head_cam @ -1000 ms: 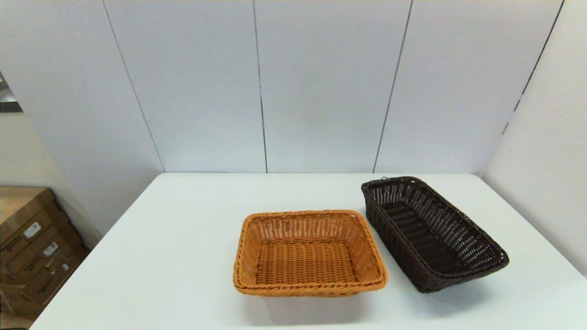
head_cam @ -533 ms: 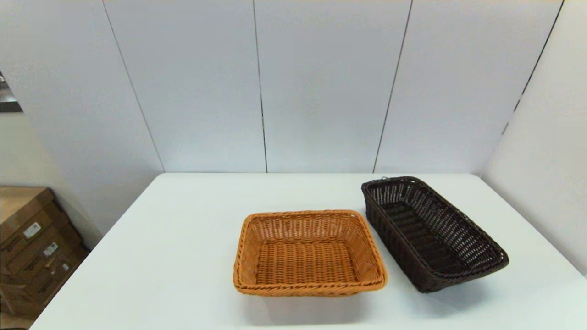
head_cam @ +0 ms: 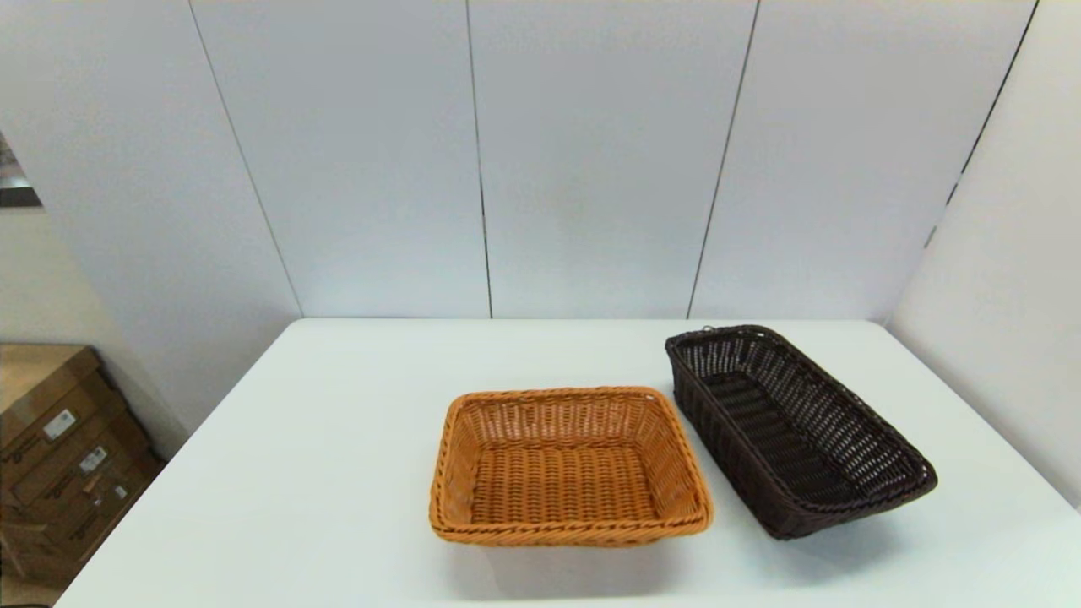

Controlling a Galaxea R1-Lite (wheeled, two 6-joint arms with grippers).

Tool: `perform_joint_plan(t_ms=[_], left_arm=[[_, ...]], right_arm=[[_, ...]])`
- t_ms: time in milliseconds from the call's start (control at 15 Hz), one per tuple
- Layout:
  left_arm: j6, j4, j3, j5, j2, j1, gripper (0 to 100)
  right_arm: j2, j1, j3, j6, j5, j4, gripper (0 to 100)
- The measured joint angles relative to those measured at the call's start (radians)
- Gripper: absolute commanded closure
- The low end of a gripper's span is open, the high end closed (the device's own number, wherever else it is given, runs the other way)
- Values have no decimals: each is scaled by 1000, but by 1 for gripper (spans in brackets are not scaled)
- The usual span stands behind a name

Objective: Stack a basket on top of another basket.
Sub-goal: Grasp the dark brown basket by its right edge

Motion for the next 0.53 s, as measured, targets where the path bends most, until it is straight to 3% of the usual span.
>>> perform_joint_plan(t_ms=[333, 533], left_arm=[[0, 0, 0, 0, 0, 0, 0], [0, 0, 0, 0, 0, 0, 0]], right_arm=[[0, 0, -15, -5, -6, 1, 0], [1, 0, -104, -17, -11, 59, 0]])
